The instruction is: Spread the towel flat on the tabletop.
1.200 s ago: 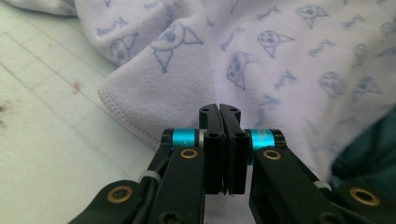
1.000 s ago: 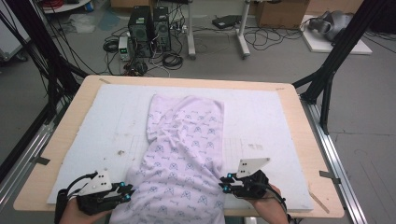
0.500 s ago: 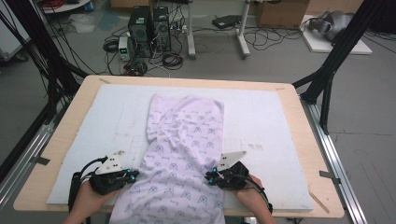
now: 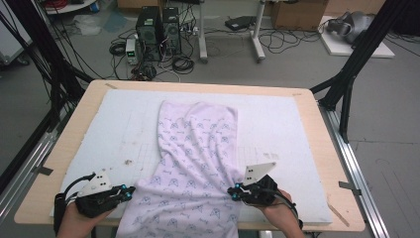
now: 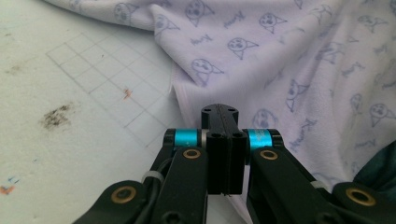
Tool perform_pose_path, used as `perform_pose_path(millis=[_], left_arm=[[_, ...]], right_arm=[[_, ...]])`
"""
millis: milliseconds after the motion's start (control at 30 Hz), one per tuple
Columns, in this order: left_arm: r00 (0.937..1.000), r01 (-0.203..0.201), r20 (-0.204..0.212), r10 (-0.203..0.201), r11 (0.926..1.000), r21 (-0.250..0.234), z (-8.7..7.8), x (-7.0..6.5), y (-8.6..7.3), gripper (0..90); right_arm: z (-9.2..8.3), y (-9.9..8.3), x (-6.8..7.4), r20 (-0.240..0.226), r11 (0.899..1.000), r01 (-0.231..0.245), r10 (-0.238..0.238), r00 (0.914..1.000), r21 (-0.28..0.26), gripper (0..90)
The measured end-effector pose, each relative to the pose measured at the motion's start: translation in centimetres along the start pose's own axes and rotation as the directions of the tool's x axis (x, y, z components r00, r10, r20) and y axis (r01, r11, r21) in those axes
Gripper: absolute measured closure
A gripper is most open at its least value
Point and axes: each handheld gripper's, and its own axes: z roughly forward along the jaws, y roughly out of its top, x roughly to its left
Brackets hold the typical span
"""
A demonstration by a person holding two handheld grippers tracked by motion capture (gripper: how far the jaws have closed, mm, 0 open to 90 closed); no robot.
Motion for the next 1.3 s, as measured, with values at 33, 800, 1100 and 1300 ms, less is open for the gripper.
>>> perform_pose_path(millis=[33,800,1100,1300], left_arm=[[1.0000,-0.003,0.002,0.003,1.0000,-0.003,0.1,0.0,0.1,89.4],[0.9969,-0.015,0.078,0.011,0.9983,0.057,5.9,4.3,3.7,82.1],[0.9938,-0.065,0.100,0.050,0.9862,0.153,6.7,4.2,2.8,87.1],[0.9919,-0.075,0.112,0.059,0.9869,0.143,7.2,4.3,2.8,81.6]], right_arm=[[-0.4,-0.2,0.0,0.001,1.000,-0.015,0.015,0.9999,-0.010,85.3],[2.4,-0.4,-3.5,0.104,0.997,-0.064,0.060,0.9927,0.038,71.6],[1.9,-1.0,-3.6,0.103,0.997,-0.079,0.076,0.9918,0.027,69.7],[2.0,-0.9,-3.6,0.104,0.997,-0.079,0.077,0.9916,0.021,67.5]])
